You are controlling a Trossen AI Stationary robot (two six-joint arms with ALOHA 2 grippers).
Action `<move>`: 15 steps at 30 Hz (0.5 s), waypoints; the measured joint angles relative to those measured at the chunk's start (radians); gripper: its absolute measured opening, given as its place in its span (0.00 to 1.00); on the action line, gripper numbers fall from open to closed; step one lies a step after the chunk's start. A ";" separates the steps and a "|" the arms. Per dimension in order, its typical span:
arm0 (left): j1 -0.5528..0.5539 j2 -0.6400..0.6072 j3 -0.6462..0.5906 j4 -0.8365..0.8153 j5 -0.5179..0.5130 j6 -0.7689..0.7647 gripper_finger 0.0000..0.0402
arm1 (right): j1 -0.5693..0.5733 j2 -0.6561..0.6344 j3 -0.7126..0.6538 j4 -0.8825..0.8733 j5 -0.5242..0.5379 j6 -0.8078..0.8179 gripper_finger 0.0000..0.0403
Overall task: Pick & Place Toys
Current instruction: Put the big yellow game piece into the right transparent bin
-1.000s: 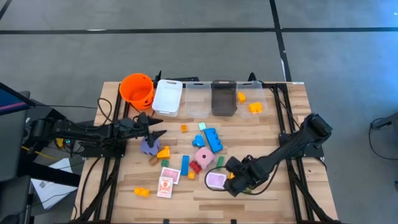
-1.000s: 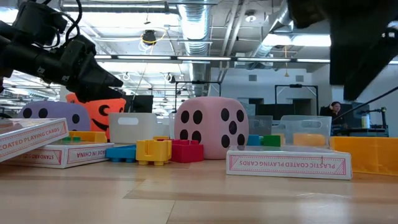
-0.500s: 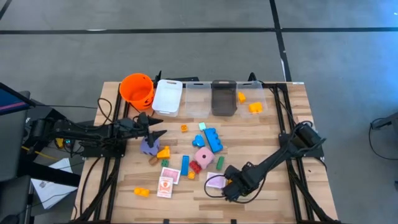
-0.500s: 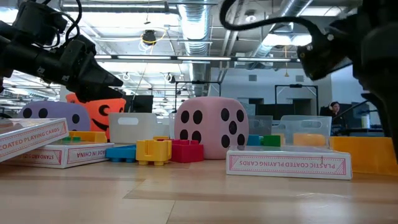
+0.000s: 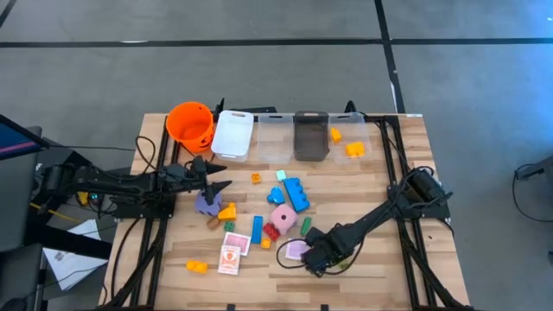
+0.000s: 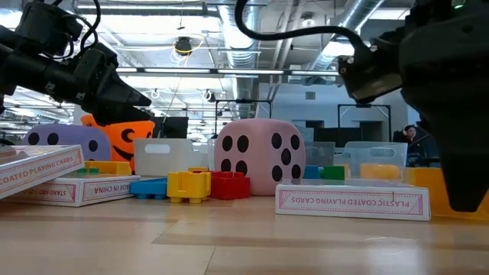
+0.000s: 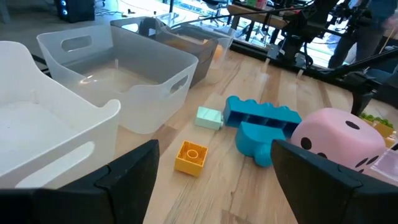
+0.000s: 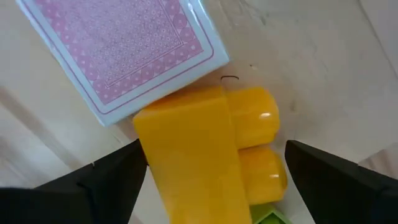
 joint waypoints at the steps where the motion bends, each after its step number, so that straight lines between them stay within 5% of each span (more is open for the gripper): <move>1: 0.000 0.000 0.000 0.000 0.000 0.000 0.75 | -0.002 0.000 0.000 -0.001 -0.006 0.000 0.90; 11: 0.000 0.000 0.000 0.000 -0.004 0.000 0.75 | -0.025 0.000 0.000 0.001 -0.036 -0.025 0.68; 15: 0.000 0.000 0.000 0.000 -0.004 0.000 0.75 | -0.036 0.000 0.000 -0.002 -0.024 -0.026 0.67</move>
